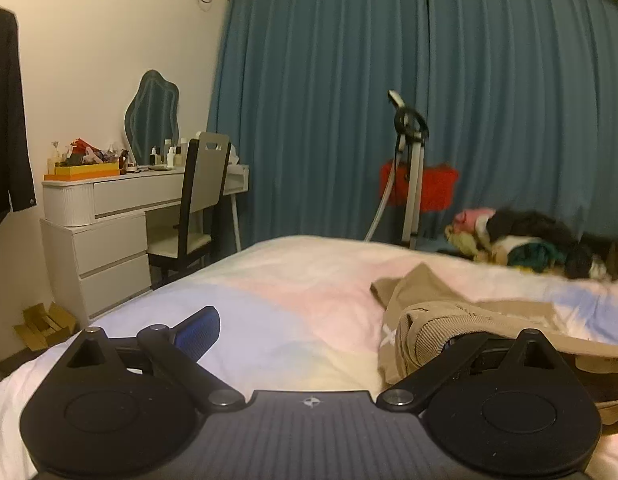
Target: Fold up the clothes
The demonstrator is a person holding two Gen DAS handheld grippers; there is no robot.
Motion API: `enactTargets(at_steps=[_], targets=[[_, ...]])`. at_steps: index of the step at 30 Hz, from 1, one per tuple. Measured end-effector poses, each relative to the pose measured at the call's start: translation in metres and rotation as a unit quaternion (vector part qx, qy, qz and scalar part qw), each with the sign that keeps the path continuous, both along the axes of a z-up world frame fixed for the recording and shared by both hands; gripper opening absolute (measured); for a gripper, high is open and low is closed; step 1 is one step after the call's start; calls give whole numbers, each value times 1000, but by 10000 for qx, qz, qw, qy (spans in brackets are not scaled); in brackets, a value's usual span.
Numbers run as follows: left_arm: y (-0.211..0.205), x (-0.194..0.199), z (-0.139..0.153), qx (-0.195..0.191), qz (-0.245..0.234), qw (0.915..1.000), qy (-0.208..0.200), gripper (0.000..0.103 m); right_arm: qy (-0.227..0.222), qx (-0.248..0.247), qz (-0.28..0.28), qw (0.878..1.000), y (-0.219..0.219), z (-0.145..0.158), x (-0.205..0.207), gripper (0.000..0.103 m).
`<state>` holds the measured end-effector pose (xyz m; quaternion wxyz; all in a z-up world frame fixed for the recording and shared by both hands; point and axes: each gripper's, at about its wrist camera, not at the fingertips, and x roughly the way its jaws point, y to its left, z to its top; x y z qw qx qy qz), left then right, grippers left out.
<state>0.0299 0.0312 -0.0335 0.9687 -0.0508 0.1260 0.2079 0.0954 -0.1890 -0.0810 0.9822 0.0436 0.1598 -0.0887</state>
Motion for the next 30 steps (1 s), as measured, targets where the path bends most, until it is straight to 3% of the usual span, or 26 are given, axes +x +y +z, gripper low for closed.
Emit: enactTargets(at_steps=[5,9,14,20,30], targets=[[5,-30,24,-63,5,9979,-652,101,-737,2,-77,9973,6,35,-28,93],[14,-56,66,-85,118,9909,-1336,102,-1353,35,-66,9908,14,80,-51,93],[30,-78,142,-255,62,9797,-1988,102,-2071,112,73,9782,23,159,-77,93],[37,-118,247,-320,-183,9576,-2859,102,-2797,238,208,9596,23,255,-117,93],[28,-191,396,-70,-540,9324,-3572,103,-3630,485,473,9293,4,368,-193,93]])
